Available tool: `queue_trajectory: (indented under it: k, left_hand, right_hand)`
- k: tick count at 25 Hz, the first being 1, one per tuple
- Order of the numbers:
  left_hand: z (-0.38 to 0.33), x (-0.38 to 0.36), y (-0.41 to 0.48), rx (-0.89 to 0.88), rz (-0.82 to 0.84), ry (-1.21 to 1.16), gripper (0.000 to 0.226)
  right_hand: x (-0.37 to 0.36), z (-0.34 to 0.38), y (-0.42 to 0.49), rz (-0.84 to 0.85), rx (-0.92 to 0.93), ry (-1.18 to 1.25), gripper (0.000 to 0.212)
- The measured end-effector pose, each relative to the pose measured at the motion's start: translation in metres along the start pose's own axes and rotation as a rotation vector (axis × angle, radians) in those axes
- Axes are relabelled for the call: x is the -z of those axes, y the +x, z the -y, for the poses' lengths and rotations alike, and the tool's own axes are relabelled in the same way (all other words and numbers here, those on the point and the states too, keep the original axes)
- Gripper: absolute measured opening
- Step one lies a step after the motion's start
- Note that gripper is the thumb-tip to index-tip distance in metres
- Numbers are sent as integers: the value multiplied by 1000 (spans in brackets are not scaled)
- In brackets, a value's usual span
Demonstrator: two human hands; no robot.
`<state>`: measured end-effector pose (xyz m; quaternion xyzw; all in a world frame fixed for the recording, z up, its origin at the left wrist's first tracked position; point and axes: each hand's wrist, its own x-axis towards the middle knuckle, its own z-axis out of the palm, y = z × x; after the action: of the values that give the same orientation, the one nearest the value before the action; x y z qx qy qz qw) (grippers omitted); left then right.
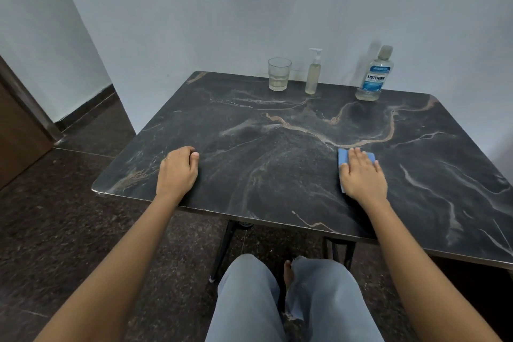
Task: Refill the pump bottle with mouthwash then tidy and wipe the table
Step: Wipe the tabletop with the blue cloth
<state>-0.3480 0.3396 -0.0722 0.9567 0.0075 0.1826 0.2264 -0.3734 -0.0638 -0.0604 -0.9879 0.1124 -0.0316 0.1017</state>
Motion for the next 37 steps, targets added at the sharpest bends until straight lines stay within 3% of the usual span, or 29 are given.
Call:
queue_trajectory:
  k: [4,10,16,22,25,30,33,37]
  left_hand:
    - [3,-4,2,13,-17,-6,29]
    - [6,-10,3,-7,-46,-7,26]
    - [7,-13,3,-8,-60,-4,28]
    - [1,-7,3,51,-166,13,42]
    - [-1,1,-1,69,-309,-7,38]
    - [0,14,-4,218,-375,-95,41]
    - [18,23,-4,320,-318,-79,35]
    - [56,39,1,368,-118,-16,34]
  right_hand:
    - [-7,29,51,20,-121,11,58]
    - [-20,91,108,54,-28,-7,58]
    - [-40,189,125,118,301,-26,57]
    - [-61,290,57,193,691,-43,56]
    - [-57,294,11,228,850,-57,55]
    - [-43,262,-54,259,1033,-49,53]
    - [-36,232,-68,280,1052,-44,53]
    - [-29,194,-65,283,979,-15,54]
